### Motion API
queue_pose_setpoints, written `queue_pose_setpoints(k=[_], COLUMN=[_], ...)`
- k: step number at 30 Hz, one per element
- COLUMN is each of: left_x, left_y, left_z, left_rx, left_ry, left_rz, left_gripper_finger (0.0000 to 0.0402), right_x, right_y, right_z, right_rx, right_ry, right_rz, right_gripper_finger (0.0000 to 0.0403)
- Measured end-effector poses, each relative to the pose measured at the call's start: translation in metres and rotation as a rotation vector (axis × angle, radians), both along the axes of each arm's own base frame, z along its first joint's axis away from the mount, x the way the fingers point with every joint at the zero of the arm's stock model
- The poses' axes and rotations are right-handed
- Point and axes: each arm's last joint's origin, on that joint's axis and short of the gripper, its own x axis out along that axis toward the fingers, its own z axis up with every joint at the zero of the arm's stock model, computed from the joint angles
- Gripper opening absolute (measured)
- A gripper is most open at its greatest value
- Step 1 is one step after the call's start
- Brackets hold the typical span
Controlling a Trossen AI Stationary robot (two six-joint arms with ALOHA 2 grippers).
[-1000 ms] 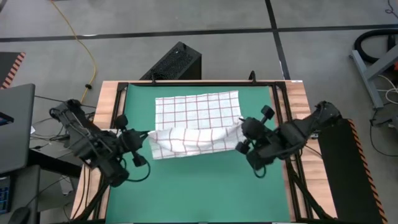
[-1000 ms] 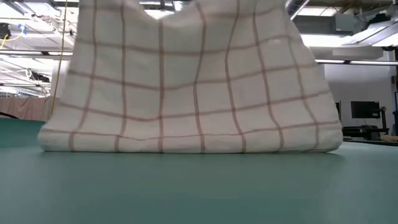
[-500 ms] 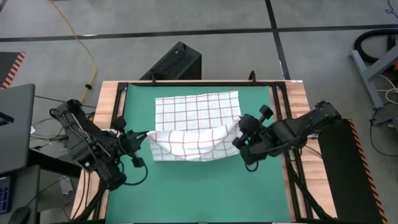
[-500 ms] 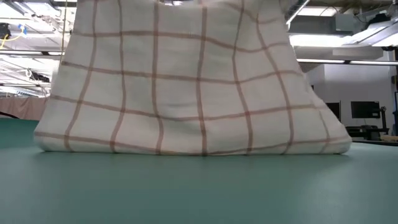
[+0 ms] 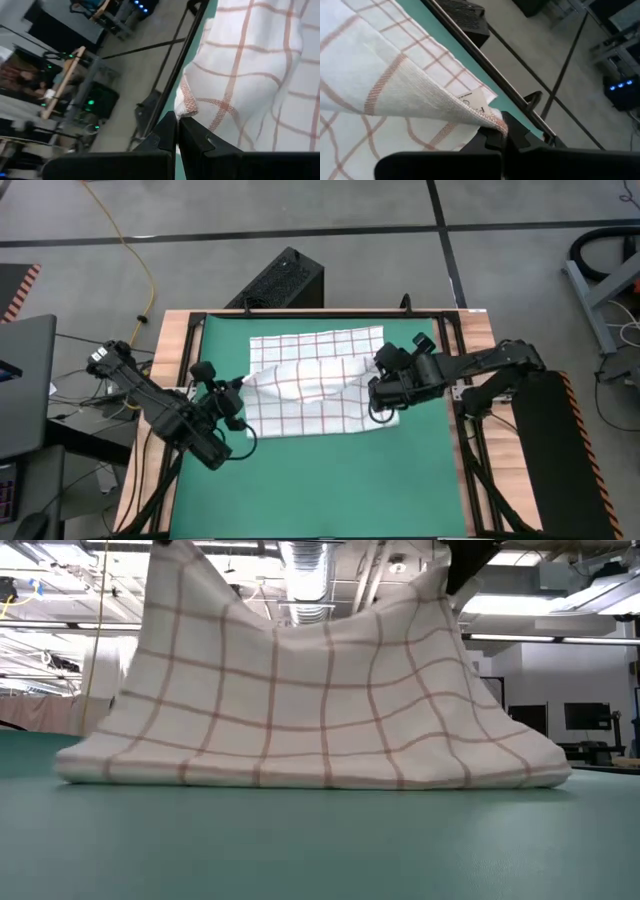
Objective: Roll towel into tight, uniform cylinder
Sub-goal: Fold the white towel
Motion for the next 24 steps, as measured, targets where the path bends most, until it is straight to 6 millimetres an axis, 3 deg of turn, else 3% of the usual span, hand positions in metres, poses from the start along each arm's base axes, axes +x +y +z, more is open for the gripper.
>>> queue_pose_setpoints(k=[7,15,24], left_x=[0.004,0.001,-0.003], left_y=[0.011,0.007,-0.006], left_z=[-0.013,-0.017,0.003], left_rx=[-0.001,-0.085,-0.203], left_ry=[0.049,0.065,-0.001], left_rz=[0.061,0.073,0.035], left_gripper_finger=[0.0,0.0,0.0], right_x=[0.001,0.002,0.002], right_y=[-0.014,-0.014,-0.014], right_z=[0.0,0.0,-0.001], right_rx=[-0.005,0.011,0.045], right_ry=[0.024,0.019,0.027], right_rz=[-0.039,-0.039,-0.035], right_gripper_finger=[0.0008,0.0008,0.0008])
